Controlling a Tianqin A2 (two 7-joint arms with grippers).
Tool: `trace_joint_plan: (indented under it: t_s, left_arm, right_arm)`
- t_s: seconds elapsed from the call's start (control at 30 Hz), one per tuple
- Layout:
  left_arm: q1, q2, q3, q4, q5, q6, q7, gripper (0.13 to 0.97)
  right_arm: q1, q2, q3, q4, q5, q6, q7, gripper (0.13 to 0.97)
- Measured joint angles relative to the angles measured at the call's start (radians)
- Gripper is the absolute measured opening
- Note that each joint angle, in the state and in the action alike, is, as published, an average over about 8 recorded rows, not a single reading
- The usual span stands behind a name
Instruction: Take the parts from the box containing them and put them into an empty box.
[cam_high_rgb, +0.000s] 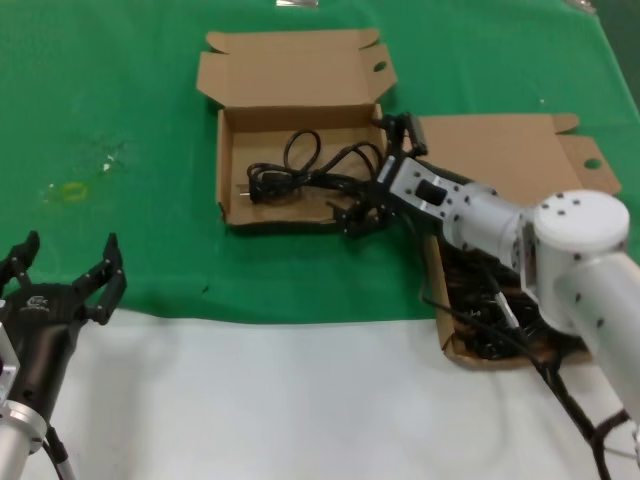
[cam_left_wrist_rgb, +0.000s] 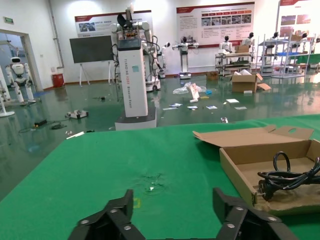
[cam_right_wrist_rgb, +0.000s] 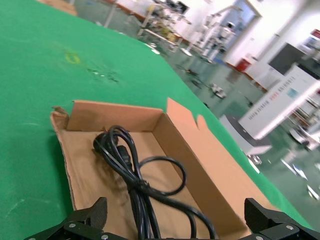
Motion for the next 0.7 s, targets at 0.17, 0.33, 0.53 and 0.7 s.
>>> trace_joint_plan:
  t_s: [0.17, 0.33, 0.53, 0.7]
  left_arm:
    - [0.000, 0.000, 0.000, 0.000, 0.000, 0.000, 0.000, 0.559]
    - [0.000, 0.000, 0.000, 0.000, 0.000, 0.000, 0.000, 0.636]
    - [0.000, 0.000, 0.000, 0.000, 0.000, 0.000, 0.001, 0.765]
    - [0.000, 0.000, 0.000, 0.000, 0.000, 0.000, 0.000, 0.849]
  right_arm:
    - [-0.088, 0.016, 0.030, 0.098, 0.007, 0.045, 0.068, 0.966]
    - [-0.174, 0.032, 0.060, 0.196, 0.013, 0.090, 0.135, 0.966]
    - [-0.278, 0.052, 0.096, 0.311, 0.021, 0.143, 0.214, 0.966]
    - [-0.365, 0.068, 0.126, 0.408, 0.028, 0.187, 0.281, 0.966]
